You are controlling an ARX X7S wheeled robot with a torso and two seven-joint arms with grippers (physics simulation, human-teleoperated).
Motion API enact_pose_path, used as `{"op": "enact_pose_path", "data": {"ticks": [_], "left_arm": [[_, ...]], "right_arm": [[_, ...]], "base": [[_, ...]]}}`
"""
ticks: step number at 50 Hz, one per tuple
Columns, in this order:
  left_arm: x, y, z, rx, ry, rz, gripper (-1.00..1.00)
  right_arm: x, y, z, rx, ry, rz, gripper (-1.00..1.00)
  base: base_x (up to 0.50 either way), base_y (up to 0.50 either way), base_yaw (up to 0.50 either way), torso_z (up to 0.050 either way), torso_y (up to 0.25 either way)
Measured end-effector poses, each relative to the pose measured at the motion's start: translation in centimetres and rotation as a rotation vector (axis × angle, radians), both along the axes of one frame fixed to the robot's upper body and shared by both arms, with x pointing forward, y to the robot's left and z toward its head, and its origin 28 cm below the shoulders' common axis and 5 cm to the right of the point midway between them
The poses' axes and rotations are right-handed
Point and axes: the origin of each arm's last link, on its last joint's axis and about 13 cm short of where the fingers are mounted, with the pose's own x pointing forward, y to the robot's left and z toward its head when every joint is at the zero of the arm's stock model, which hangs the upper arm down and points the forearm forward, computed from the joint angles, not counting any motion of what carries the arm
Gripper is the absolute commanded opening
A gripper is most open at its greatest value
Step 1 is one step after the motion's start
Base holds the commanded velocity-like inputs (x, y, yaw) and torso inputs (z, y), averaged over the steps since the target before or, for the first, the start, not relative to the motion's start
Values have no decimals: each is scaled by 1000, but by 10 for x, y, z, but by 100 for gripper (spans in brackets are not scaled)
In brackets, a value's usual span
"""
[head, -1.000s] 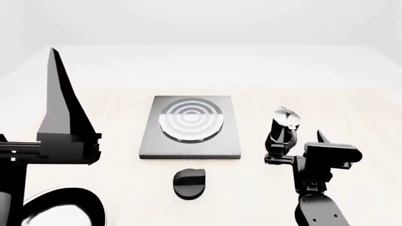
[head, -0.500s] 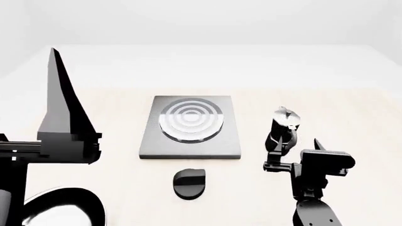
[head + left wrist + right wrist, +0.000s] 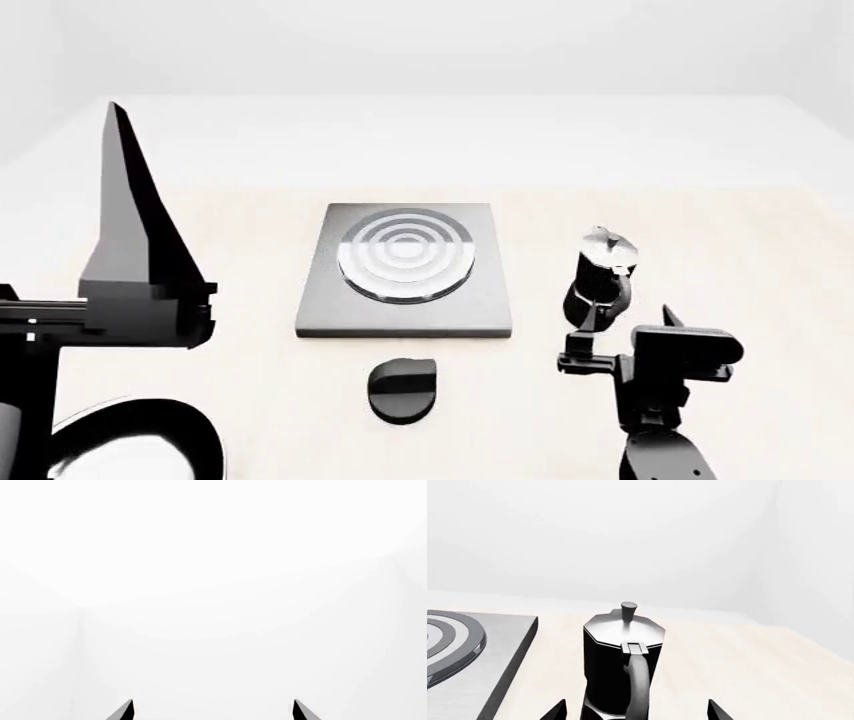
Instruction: Turn on the stove and put the moka pot on it.
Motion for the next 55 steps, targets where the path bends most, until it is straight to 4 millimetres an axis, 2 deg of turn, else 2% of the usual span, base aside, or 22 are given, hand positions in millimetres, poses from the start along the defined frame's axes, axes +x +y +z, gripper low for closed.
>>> {"op": "enact_pose_path", "data": {"ticks": [55], "left_arm": [[1,0,-1,-17,5,-14,100]], "right_arm": [[15,-3,-12,-15,41,-22,100]], "base": [[0,0,0,0,0]]}}
